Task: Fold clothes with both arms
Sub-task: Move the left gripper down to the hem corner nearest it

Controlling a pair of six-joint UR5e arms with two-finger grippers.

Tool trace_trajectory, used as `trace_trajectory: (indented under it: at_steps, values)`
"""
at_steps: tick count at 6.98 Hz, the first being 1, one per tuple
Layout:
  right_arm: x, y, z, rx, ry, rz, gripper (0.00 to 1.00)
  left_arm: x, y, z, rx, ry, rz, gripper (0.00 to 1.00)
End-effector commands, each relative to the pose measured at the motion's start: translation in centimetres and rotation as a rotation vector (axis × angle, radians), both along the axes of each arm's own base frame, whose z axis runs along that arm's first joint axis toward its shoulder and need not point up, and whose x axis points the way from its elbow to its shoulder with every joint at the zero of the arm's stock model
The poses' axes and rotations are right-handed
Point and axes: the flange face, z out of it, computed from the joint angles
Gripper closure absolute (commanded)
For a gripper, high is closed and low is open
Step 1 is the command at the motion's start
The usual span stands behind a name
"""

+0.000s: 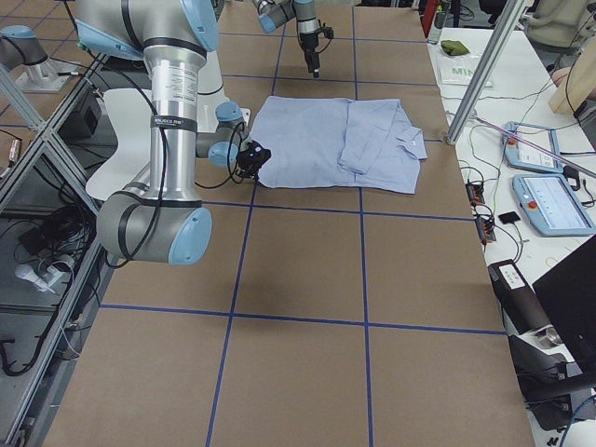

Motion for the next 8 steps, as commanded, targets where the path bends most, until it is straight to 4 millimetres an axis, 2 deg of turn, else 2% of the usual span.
trace_trajectory:
  at_steps: [1, 3, 4, 7, 8]
  values:
    - [0.0, 0.0, 0.2, 0.0, 0.005, -0.002, 1.0, 2.8, 4.9, 1.2, -0.079, -0.014, 0.035, 0.07]
    - [-0.1, 0.1, 0.2, 0.0, 0.005, -0.004, 1.0, 4.3, 7.5, 1.7, -0.126, -0.02, 0.063, 0.1]
    - [-0.1, 0.1, 0.2, 0.0, 0.005, -0.004, 1.0, 4.4, 7.7, 2.0, -0.129, -0.026, 0.066, 0.11]
    - [-0.1, 0.1, 0.2, 0.0, 0.005, -0.004, 1.0, 4.9, 8.6, 2.4, -0.136, -0.037, 0.084, 0.22]
    - [-0.1, 0.0, 0.2, 0.0, 0.005, -0.002, 1.0, 4.7, 8.7, 3.3, -0.141, -0.054, 0.084, 0.25]
